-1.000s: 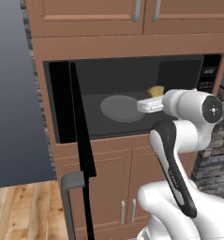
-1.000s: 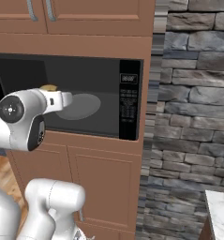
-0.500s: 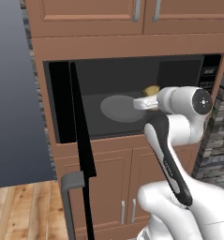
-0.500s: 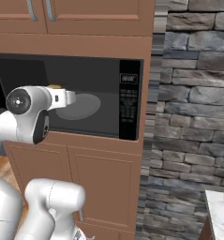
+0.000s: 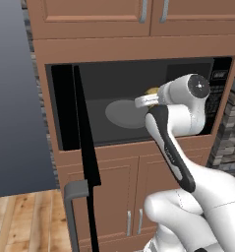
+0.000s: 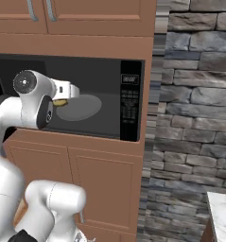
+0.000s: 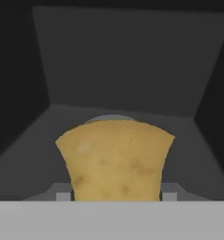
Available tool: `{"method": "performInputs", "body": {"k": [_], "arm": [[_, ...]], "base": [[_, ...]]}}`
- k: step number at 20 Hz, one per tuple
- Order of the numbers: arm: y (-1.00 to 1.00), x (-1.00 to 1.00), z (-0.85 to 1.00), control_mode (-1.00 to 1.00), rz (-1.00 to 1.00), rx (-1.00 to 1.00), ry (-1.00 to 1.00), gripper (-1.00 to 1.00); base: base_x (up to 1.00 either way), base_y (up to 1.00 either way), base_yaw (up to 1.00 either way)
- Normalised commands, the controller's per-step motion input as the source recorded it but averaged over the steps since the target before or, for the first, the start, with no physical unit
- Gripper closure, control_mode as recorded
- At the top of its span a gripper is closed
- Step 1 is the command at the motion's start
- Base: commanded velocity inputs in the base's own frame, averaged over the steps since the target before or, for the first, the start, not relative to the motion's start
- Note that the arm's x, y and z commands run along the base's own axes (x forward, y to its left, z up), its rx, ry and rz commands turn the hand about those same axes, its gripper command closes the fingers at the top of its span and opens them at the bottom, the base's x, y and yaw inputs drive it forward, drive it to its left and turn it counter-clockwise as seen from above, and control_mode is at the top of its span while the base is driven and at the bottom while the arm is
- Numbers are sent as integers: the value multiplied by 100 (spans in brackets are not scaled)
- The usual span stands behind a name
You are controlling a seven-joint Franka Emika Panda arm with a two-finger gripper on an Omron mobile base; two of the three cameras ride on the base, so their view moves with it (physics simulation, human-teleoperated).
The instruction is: Place the sponge inside the microwave to prepare for sanitizing.
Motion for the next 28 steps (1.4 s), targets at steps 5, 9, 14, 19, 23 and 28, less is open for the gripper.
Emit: {"method": "performInputs", "body": {"k": [5, 9, 14, 19, 23, 28], "arm": [[0, 10, -35, -100, -1, 0, -2, 100], [0, 10, -31, -100, 0, 0, -3, 100], [1, 16, -18, -100, 0, 0, -6, 100], [0, 21, -15, -100, 0, 0, 0, 100], [0, 19, -7, -100, 0, 0, 0, 100], [4, 18, -4, -100, -1, 0, 1, 100]], "base": [[0, 0, 0], [0, 0, 0], [0, 0, 0], [0, 0, 0], [0, 0, 0], [0, 0, 0]]}}
